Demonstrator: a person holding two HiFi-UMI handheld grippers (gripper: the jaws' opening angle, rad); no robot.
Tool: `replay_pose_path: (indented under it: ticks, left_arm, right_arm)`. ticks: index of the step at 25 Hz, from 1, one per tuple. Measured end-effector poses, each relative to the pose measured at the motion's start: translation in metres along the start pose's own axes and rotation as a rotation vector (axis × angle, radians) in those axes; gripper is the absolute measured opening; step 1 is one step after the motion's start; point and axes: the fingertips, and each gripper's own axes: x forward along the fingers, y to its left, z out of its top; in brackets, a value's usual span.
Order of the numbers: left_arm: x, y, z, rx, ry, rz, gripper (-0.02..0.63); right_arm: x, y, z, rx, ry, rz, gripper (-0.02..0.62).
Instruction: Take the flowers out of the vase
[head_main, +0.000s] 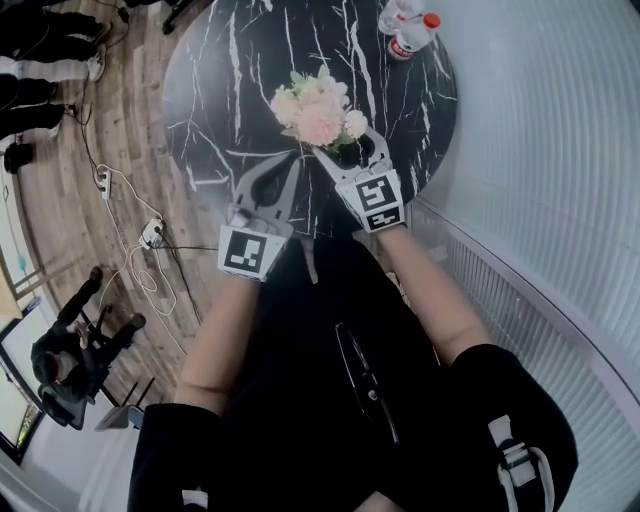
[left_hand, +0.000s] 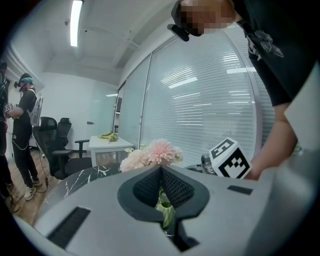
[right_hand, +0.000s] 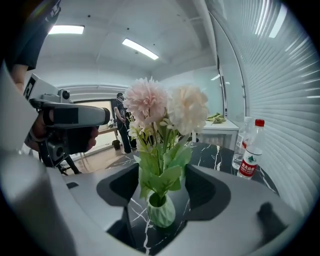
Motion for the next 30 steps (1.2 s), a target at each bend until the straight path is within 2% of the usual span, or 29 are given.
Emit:
replay_pose_path:
  ticks: [1, 3, 6, 8, 14, 30]
  left_arm:
    - [0.0, 0.0, -0.001, 0.0, 0.001, -0.001, 0.014]
    - [-0.001, 0.001, -0.002, 0.004, 0.007, -0.004, 0.014]
    - [-0.001, 0.0, -0.004, 0.003, 0.016, -0.006, 0.014]
    - [-0.001, 0.0, -0.003, 0.008, 0.016, -0.01, 0.014]
    - [-0.004, 0.002, 0.0, 0.009, 0.018, -0.013, 0.014]
    - [-0.025, 0.012, 0.019, 0.058, 0.004, -0.05, 0.014]
  right_arm:
    - [-0.001, -0.001, 0.001, -0.005, -0.006, -0.007, 0.288]
    - [-0.003, -0.003, 0.004, -0.014, -0.022, -0.028, 0.149]
    - [-0.005, -0.002, 0.006, -0.015, -0.036, -0.033, 0.07]
    - [-0.005, -0.001, 0.006, -0.005, -0.042, -0.03, 0.045]
    - [-0.007, 0.002, 0.01, 0.016, -0.062, -0.029, 0.025]
    - [-0.018, 0.019, 0.047, 0.035, -0.171, -0.057, 0.02]
